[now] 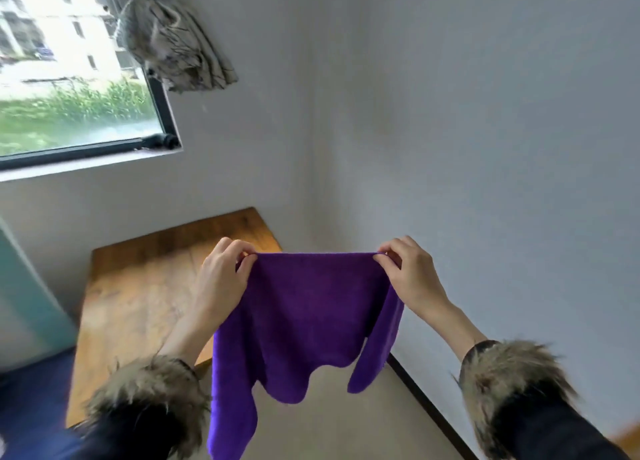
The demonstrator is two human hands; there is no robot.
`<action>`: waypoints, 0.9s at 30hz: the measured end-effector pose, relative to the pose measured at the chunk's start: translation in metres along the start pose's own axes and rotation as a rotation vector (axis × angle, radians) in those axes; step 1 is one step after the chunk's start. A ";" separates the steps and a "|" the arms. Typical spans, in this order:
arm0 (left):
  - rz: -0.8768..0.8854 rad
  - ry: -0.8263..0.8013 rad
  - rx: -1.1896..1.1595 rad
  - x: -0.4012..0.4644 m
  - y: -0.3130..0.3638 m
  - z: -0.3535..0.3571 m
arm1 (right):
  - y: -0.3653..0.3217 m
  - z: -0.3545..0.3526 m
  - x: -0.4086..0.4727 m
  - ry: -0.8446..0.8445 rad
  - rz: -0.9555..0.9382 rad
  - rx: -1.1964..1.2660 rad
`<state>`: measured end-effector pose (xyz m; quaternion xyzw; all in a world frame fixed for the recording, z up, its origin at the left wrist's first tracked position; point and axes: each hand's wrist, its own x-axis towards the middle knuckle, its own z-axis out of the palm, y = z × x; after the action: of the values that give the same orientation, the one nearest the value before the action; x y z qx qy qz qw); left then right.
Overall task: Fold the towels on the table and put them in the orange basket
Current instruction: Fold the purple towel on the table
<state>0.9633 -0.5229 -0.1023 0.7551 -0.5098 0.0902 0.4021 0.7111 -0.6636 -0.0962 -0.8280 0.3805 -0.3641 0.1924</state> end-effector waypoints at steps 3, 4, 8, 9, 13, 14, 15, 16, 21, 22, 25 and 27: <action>-0.066 0.010 0.042 0.007 -0.055 -0.038 | -0.035 0.054 0.022 -0.030 -0.003 0.022; -0.087 0.010 0.055 0.008 -0.073 -0.048 | -0.046 0.073 0.028 -0.033 0.005 0.028; -0.162 0.007 0.110 0.007 -0.140 -0.082 | -0.082 0.136 0.050 -0.066 0.039 -0.012; -0.177 -0.003 0.125 0.005 -0.155 -0.088 | -0.089 0.151 0.054 -0.088 0.035 -0.045; -0.222 -0.020 0.157 0.005 -0.206 -0.104 | -0.108 0.202 0.070 -0.172 -0.017 -0.146; -0.240 -0.017 0.163 0.006 -0.218 -0.105 | -0.111 0.214 0.076 -0.195 -0.029 -0.162; -0.258 -0.018 0.170 0.008 -0.229 -0.106 | -0.113 0.225 0.083 -0.222 -0.043 -0.177; -0.277 -0.025 0.180 0.010 -0.241 -0.106 | -0.114 0.235 0.091 -0.250 -0.057 -0.192; -0.343 -0.098 0.204 0.032 -0.295 -0.091 | -0.112 0.290 0.135 -0.327 -0.102 -0.265; -0.361 -0.112 0.211 0.037 -0.306 -0.085 | -0.109 0.303 0.145 -0.335 -0.104 -0.282; -0.409 -0.154 0.238 0.053 -0.339 -0.067 | -0.095 0.340 0.171 -0.363 -0.084 -0.347; -0.456 -0.180 0.261 0.069 -0.365 -0.049 | -0.082 0.372 0.196 -0.401 -0.078 -0.375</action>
<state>1.3166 -0.4797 -0.2200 0.9007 -0.3443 -0.0051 0.2647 1.1174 -0.7472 -0.2041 -0.9186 0.3637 -0.1233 0.0929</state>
